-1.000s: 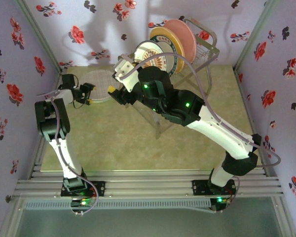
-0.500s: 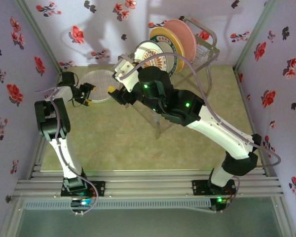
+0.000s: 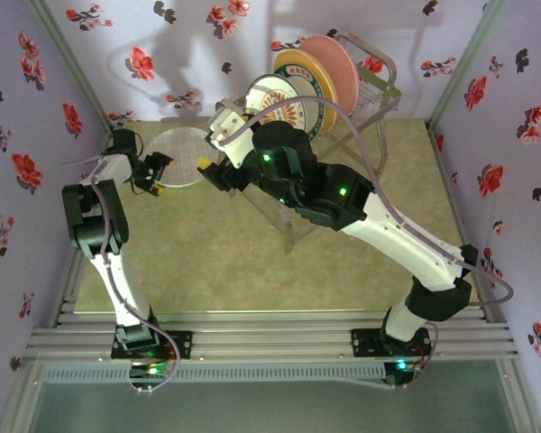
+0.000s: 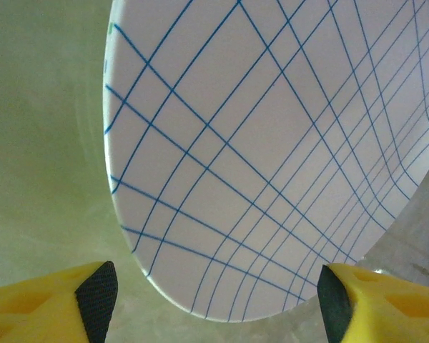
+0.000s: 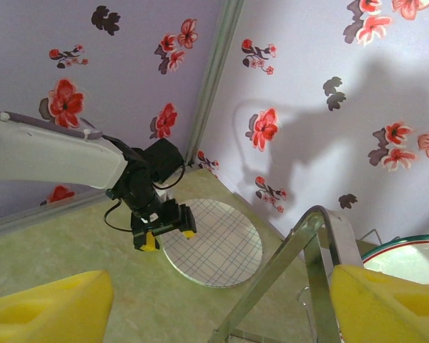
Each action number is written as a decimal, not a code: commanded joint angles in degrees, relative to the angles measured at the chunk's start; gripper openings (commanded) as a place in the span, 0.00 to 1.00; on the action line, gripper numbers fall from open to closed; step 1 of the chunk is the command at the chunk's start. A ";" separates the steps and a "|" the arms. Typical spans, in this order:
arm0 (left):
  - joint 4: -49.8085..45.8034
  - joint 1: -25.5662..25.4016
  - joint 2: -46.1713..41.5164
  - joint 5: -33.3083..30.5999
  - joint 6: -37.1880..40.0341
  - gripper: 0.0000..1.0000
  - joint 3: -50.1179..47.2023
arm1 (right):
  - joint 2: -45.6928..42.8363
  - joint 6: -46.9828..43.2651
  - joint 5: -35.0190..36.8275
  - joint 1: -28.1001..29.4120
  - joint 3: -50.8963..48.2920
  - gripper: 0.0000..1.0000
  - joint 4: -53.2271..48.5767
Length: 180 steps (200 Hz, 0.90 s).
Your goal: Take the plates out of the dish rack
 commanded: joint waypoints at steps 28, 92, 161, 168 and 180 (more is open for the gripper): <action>0.00 -0.83 -10.02 -2.37 -0.92 0.77 -4.18 | -3.22 -3.09 3.78 0.04 1.32 0.81 2.54; 2.92 -5.07 -26.10 -6.78 -3.76 0.77 -3.90 | -10.28 -12.59 14.09 -5.33 1.34 0.80 8.27; 18.24 -19.03 -42.62 -13.19 4.83 0.79 -0.94 | -19.82 0.49 6.08 -31.25 -7.68 0.80 5.43; 21.79 -21.07 -44.03 -12.81 6.56 0.80 -1.60 | -19.70 2.67 4.00 -33.65 -8.22 0.80 3.98; 28.05 -24.59 -46.18 -12.36 9.29 0.81 -2.98 | -19.33 4.84 0.98 -36.77 -9.56 0.80 2.73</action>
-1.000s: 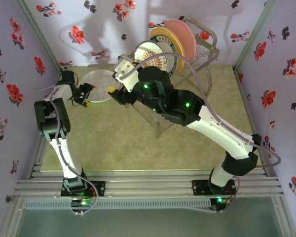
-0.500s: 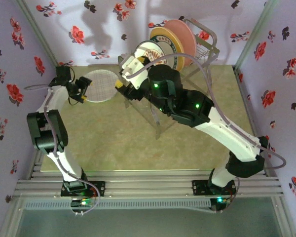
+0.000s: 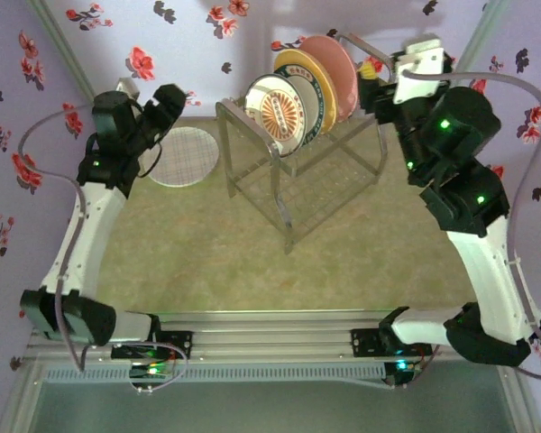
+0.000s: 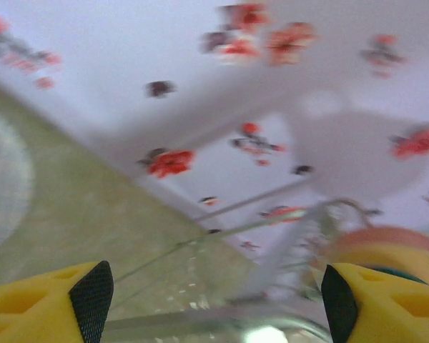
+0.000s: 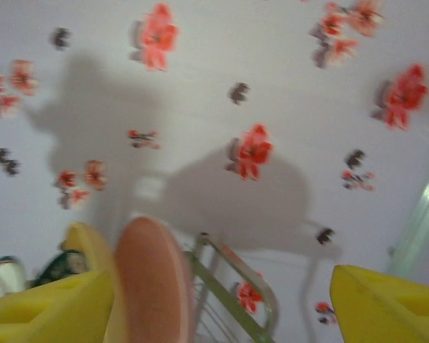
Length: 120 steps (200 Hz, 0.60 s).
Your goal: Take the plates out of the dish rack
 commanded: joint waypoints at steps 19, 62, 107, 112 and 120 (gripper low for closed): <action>20.47 -10.50 -6.44 -1.06 10.03 0.82 -2.27 | 2.73 9.05 -11.05 -7.64 -4.54 0.80 -4.37; 21.63 -18.98 -6.69 -0.84 13.76 0.81 -0.05 | 7.61 11.25 -17.77 -12.68 -3.36 0.74 -5.39; 20.57 -23.09 -6.58 -0.79 16.90 0.81 1.67 | 12.75 12.26 -21.22 -15.58 -0.97 0.69 -5.90; 20.62 -23.22 -6.54 -0.75 16.84 0.81 1.72 | 13.08 12.18 -21.50 -15.76 -0.69 0.68 -5.82; 20.71 -23.41 -6.59 -0.78 16.85 0.81 1.80 | 13.85 12.08 -21.86 -15.87 -0.28 0.66 -5.74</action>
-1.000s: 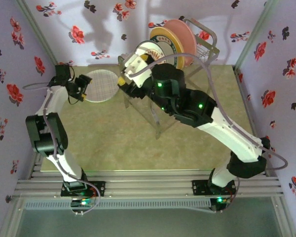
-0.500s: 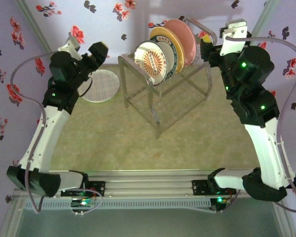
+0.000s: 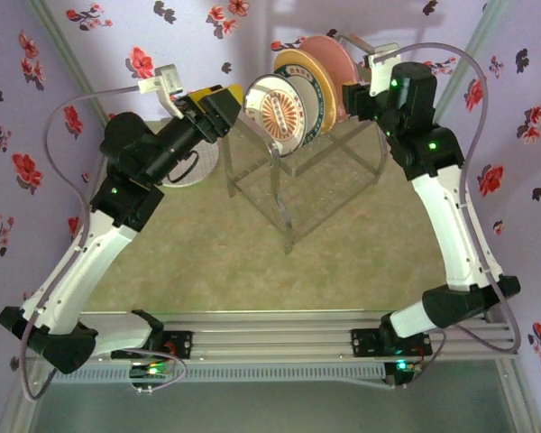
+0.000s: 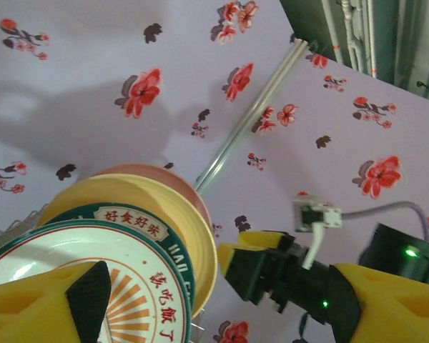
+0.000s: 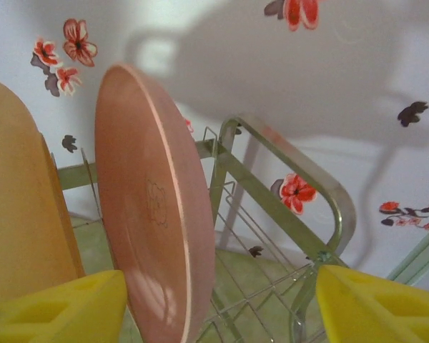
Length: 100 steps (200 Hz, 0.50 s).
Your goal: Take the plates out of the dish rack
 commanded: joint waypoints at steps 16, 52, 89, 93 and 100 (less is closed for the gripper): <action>2.08 -1.07 -0.06 -0.66 3.10 0.81 2.25 | 2.79 1.17 -3.33 -1.25 3.93 0.65 0.31; 2.59 -1.19 0.14 -0.64 3.28 0.81 2.50 | 5.83 0.42 -3.33 -1.50 6.25 0.61 -0.23; 2.94 -1.16 0.38 -0.72 3.01 0.81 2.60 | 8.41 -0.54 -2.13 -1.47 8.99 0.56 -0.73; 2.96 -1.16 0.44 -0.75 3.00 0.81 2.55 | 8.58 -0.66 -2.06 -1.46 9.23 0.55 -0.84; 2.96 -1.16 0.46 -0.74 3.04 0.81 2.55 | 8.96 -0.90 -1.97 -1.44 9.55 0.54 -0.96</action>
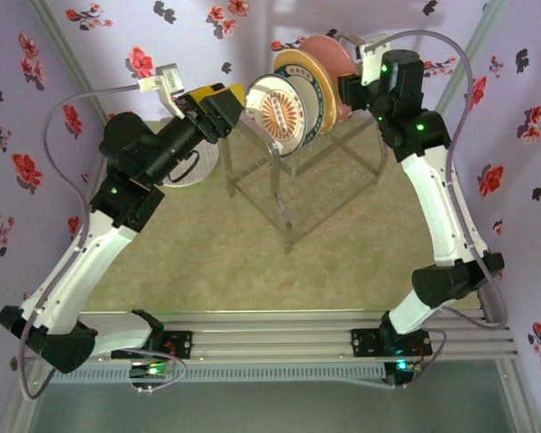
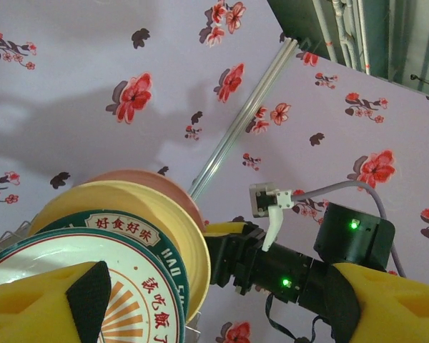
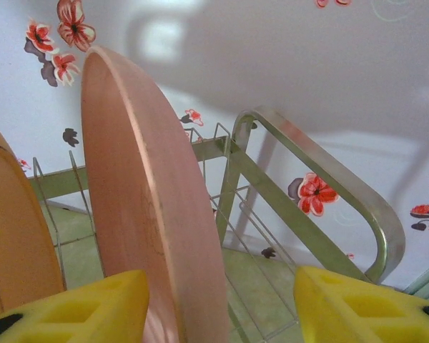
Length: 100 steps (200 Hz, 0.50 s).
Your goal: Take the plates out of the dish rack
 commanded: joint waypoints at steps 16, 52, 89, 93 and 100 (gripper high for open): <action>2.81 -0.47 0.17 -0.72 1.38 0.80 1.85 | 1.97 -1.05 0.83 -0.40 3.48 0.51 -0.61; 2.90 -0.47 0.22 -0.73 1.19 0.80 1.62 | 3.15 -1.68 1.46 -0.22 4.72 0.44 -0.91; 3.25 -0.46 0.16 -0.77 0.93 0.80 1.33 | 4.60 -4.60 4.98 1.96 6.48 0.39 -1.35; 3.33 -0.46 0.19 -0.81 0.96 0.80 1.30 | 4.79 -5.07 5.73 2.31 6.65 0.39 -1.41; 3.31 -0.46 0.14 -0.81 0.99 0.80 1.28 | 5.06 -5.94 6.81 3.07 6.78 0.38 -1.38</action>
